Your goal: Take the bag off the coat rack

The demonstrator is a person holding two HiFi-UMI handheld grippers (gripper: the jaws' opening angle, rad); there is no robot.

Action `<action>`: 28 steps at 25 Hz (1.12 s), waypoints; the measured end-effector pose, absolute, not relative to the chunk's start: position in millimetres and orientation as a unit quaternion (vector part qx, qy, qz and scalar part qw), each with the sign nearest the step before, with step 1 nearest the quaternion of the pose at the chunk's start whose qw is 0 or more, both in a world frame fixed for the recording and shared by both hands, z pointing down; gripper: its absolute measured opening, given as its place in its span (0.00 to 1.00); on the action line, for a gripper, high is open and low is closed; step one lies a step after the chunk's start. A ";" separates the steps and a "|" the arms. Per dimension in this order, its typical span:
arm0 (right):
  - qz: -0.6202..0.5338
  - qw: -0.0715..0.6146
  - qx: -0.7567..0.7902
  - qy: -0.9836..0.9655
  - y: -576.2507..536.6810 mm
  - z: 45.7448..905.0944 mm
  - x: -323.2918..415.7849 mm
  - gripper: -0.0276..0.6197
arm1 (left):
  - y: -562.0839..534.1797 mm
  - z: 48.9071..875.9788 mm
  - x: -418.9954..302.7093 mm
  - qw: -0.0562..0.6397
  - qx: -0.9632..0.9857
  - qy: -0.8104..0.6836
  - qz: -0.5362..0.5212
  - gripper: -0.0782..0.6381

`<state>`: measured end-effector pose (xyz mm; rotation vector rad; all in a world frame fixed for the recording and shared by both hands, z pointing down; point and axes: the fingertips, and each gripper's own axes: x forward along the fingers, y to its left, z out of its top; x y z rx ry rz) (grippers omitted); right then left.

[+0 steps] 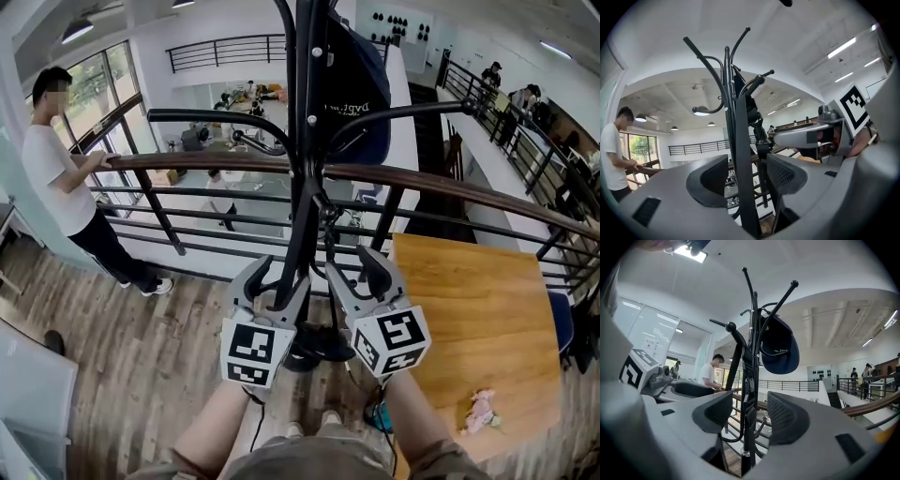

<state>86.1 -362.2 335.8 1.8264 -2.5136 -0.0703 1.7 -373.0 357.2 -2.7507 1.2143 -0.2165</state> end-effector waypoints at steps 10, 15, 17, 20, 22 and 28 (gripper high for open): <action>-0.045 0.065 0.554 -0.829 -411.9 366.9 77.9 0.31 | -415.3 402.2 19.9 0.017 -0.896 0.436 -0.086 0.29; -0.060 0.062 0.550 -0.831 -415.4 367.7 78.3 0.14 | -420.8 399.9 17.3 0.014 -0.886 0.456 -0.080 0.24; -0.057 0.056 0.545 -0.835 -416.2 366.6 80.4 0.12 | -421.5 398.3 16.7 0.018 -0.883 0.461 -0.081 0.15; -0.042 0.046 0.530 -0.846 -413.5 365.9 83.7 0.12 | -418.6 398.6 16.4 0.019 -0.884 0.459 -0.085 0.13; -0.031 0.037 0.523 -0.851 -408.8 363.2 87.1 0.12 | -414.7 396.9 15.6 0.017 -0.886 0.456 -0.085 0.13; -0.047 0.000 0.502 -0.864 -380.9 327.8 97.9 0.11 | -388.5 362.9 9.7 0.023 -0.893 0.447 -0.055 0.13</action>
